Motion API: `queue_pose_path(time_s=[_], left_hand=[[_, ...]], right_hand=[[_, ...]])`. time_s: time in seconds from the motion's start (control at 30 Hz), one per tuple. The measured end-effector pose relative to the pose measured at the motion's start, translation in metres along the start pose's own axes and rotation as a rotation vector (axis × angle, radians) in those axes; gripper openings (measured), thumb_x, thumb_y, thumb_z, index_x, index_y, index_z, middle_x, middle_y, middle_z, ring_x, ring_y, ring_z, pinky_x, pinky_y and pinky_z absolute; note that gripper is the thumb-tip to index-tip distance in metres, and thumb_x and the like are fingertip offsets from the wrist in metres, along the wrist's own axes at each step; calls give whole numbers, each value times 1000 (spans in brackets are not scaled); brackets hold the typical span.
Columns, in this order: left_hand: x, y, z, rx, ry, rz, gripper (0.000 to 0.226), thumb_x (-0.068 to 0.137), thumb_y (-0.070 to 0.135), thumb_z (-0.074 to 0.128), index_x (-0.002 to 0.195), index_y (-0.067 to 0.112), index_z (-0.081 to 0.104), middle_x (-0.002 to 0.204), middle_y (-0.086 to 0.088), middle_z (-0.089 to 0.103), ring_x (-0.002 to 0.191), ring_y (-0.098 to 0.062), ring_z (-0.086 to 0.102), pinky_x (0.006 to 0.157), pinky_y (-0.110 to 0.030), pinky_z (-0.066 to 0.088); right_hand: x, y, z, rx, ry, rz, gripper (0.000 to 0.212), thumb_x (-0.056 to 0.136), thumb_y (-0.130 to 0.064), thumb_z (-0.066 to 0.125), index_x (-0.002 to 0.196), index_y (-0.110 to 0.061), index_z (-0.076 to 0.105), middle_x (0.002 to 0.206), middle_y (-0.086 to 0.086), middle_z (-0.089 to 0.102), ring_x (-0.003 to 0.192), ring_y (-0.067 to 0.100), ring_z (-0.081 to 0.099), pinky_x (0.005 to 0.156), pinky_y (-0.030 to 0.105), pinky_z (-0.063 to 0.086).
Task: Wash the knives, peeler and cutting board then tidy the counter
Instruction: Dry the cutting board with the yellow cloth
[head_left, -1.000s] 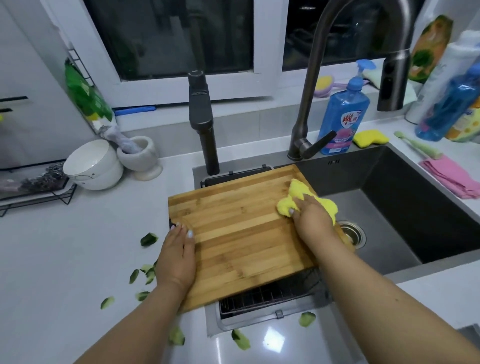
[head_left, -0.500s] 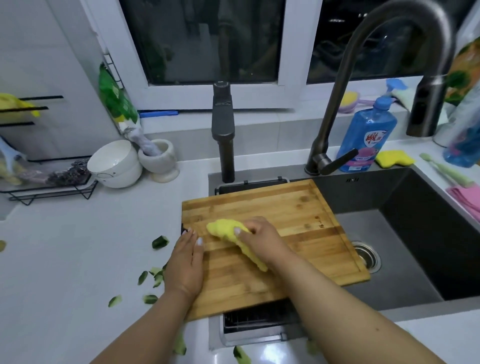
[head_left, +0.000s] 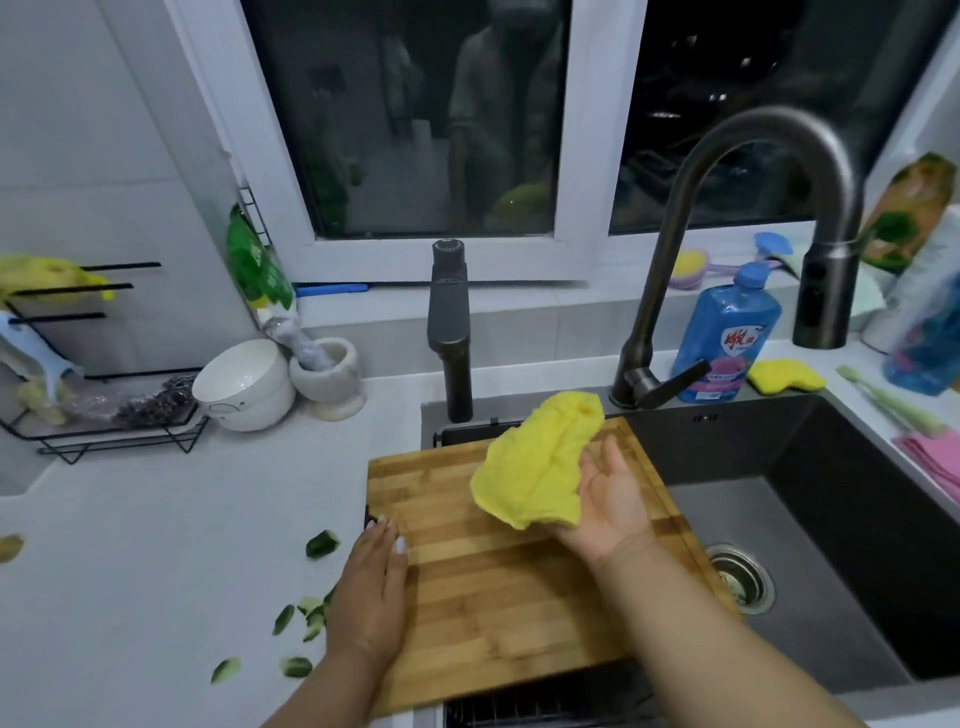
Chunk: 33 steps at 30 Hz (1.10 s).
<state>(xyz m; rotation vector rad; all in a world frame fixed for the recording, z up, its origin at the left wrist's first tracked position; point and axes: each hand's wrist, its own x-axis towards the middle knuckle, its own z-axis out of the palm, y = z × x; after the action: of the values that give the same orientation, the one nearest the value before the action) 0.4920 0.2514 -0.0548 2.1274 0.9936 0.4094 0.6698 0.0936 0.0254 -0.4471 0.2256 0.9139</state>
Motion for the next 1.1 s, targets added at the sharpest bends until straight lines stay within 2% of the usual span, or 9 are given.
queue_pose_path(time_s=[0.17,0.3,0.47,0.53,0.6,0.67,0.77,0.93,1.1], left_hand=[[0,2,-1,5,-1,-20,47,99,41,33,141,23,46,150,9,37,140,-5,27,112,-21,16],[0,6,-3,20,-3,-18,48,99,42,32,142,23,44,151,10,36,141,-4,26,112,-19,14],[1,7,-5,60,-22,-37,56,97,50,23,145,27,38,153,14,31,141,-2,23,114,-22,15],[1,6,-5,50,-28,-41,59,94,53,20,145,28,39,153,15,31,141,-1,22,113,-21,14],[2,6,-5,53,-24,-40,58,95,52,22,145,28,39,153,15,31,141,-1,22,113,-20,14],[3,7,-5,76,-28,-32,54,99,47,24,146,26,37,154,15,29,142,-1,20,113,-20,13],[4,9,-6,127,-64,-4,53,101,44,25,149,22,32,156,13,23,144,-2,14,114,-19,10],[8,12,-13,286,-161,55,59,101,46,24,152,16,21,160,6,15,147,-8,8,117,-22,7],[-12,12,-30,302,-139,171,55,101,44,28,151,21,26,157,5,23,145,-12,17,118,-25,14]], right_hand=[[1,-8,29,-9,-64,-32,66,89,-66,36,122,-15,60,115,20,67,97,41,67,81,64,46],[7,-26,90,-240,-192,-234,63,94,-63,28,127,-18,58,122,14,65,112,31,63,99,51,45],[21,-23,174,-1381,-219,-621,49,97,-56,27,126,-30,58,125,-6,57,113,12,54,102,30,40],[30,-14,182,-1775,-315,-579,48,100,-50,29,118,-24,65,115,-7,60,102,8,57,93,19,40],[35,-7,179,-1973,-386,-621,51,101,-44,33,105,-9,69,110,4,65,104,17,57,98,31,42],[32,-7,174,-1941,-424,-652,50,102,-40,33,102,-3,68,110,9,65,107,17,54,100,30,40],[23,-10,168,-1854,-416,-722,48,103,-35,32,109,-2,65,119,6,63,106,1,47,87,-5,23],[7,4,135,-1630,-162,-1116,45,94,-48,37,112,-20,67,108,-14,57,105,3,47,86,11,31],[-26,34,73,-1492,82,-997,19,98,-34,47,84,-29,59,86,-13,55,87,5,49,70,17,36]])
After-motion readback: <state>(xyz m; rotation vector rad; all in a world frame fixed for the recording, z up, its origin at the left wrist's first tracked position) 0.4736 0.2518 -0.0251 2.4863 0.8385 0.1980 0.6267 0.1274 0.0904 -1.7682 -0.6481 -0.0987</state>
